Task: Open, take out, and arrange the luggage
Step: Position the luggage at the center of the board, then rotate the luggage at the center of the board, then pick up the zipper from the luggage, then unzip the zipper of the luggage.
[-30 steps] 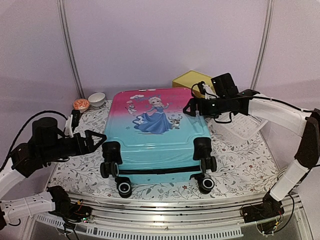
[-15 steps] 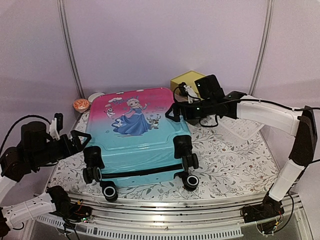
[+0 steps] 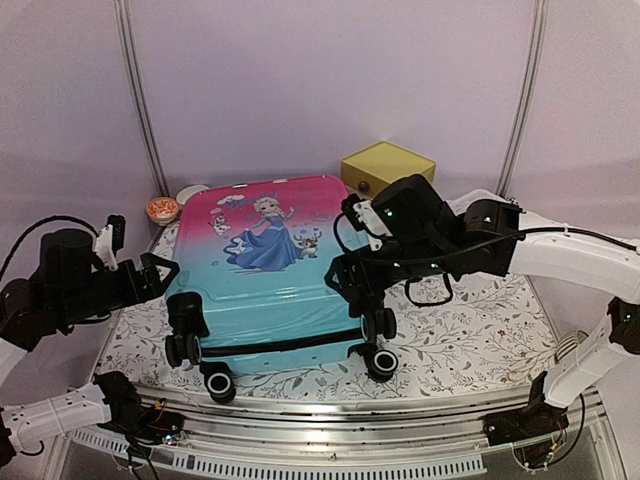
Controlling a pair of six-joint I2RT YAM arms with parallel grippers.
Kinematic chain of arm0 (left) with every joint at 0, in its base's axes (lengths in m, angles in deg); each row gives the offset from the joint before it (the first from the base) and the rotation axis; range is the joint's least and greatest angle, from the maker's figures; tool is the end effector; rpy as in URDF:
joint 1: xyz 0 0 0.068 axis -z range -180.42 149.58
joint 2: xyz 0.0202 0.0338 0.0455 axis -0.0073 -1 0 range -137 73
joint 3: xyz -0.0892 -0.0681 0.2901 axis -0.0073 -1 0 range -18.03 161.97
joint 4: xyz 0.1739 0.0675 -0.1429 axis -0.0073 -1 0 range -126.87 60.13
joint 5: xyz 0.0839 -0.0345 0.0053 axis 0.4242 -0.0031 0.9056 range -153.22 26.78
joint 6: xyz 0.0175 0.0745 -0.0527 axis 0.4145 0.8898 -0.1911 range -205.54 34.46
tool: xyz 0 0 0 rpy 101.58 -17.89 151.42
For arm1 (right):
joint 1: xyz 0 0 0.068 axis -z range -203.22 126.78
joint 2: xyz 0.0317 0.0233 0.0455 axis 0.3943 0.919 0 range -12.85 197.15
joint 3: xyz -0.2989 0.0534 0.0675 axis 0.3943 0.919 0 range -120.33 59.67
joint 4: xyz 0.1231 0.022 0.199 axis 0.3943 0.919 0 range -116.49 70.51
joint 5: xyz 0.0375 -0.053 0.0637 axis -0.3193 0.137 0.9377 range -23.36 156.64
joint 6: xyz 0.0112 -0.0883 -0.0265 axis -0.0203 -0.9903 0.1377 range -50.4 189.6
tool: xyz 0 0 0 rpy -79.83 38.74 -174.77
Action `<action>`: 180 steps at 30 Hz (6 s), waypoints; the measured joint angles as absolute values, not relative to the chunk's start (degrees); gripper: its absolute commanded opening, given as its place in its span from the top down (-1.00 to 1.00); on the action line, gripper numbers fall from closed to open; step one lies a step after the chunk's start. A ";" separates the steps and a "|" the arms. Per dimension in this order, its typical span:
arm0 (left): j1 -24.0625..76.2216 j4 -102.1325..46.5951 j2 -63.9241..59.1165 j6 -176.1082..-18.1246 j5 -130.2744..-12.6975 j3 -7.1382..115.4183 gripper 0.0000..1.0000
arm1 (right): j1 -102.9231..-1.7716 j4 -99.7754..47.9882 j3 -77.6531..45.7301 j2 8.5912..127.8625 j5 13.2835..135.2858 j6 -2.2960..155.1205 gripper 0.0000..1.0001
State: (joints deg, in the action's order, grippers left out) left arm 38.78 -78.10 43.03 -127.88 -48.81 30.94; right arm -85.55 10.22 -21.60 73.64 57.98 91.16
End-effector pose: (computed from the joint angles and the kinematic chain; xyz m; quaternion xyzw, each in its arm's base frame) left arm 0.0733 -0.0329 0.3165 -0.0869 0.8538 -0.2457 0.4507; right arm 0.1687 0.2944 0.3516 -0.2884 0.8644 0.2201 0.3482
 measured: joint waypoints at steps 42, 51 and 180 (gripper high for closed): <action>38.67 -72.92 40.05 -127.34 -52.15 28.06 -0.97 | -60.61 9.56 -27.24 87.55 65.91 87.92 -0.98; 38.67 -70.82 38.65 -127.16 -56.15 22.83 -0.69 | -60.52 5.28 -25.38 80.49 64.01 86.46 -0.98; 57.69 19.29 4.49 -96.19 -56.81 -13.84 1.00 | -78.84 -23.75 -11.94 87.57 83.44 89.39 -0.54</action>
State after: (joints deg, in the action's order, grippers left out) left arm 57.69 19.29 4.49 -96.19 -56.81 -13.84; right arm -78.84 -23.75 -11.94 87.57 83.44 89.39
